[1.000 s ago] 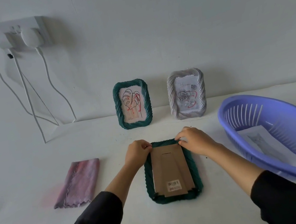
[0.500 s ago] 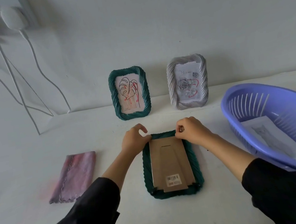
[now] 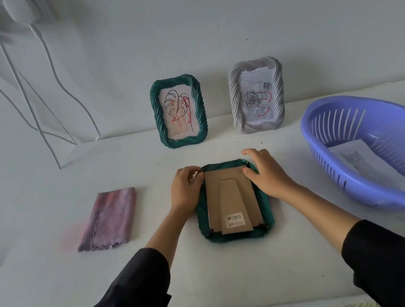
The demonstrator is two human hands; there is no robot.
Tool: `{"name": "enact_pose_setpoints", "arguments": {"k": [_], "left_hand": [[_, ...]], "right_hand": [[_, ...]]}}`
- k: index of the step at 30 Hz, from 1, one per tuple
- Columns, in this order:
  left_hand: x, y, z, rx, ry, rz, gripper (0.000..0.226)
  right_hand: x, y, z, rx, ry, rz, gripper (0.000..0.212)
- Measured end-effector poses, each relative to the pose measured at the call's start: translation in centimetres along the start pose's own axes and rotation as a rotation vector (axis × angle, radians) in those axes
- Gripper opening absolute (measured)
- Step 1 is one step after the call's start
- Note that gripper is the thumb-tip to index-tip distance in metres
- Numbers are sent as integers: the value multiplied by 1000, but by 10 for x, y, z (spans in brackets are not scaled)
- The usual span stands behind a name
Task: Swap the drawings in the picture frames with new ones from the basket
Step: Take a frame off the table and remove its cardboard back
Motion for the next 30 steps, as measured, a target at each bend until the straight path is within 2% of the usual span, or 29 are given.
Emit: {"name": "enact_pose_setpoints", "arguments": {"k": [2, 5, 8, 11, 13, 15, 20, 30], "left_hand": [[5, -6, 10, -42, -10, 36, 20], [7, -9, 28, -36, 1, 40, 16], [9, -11, 47, 4, 34, 21, 14], [15, -14, 65, 31, 54, 23, 13], [18, -16, 76, 73, 71, 15, 13], [19, -16, 86, 146, 88, -4, 10], [17, -17, 95, 280, 109, -113, 27], [13, -18, 94, 288, 129, -43, 32]], "right_hand": [[2, -4, 20, -40, -16, -80, 45], [10, -8, 54, -74, -79, -74, 39], [18, -1, 84, 72, -131, -108, 32], [14, 6, 106, 219, -165, -108, 42], [11, 4, 109, 188, -204, -79, 44], [12, 0, 111, 142, -220, -91, 36], [12, 0, 113, 124, -229, -114, 25], [15, 6, 112, 170, -170, -125, 21]]}}
Point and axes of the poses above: each hand's wrist, its own z-axis away from the middle knuckle, its own y-axis out of the palm, x = y × z, the point moved 7 cm from there along -z, towards the middle knuckle, and after that the axes turned 6 degrees about -y, right-handed, at the moved point
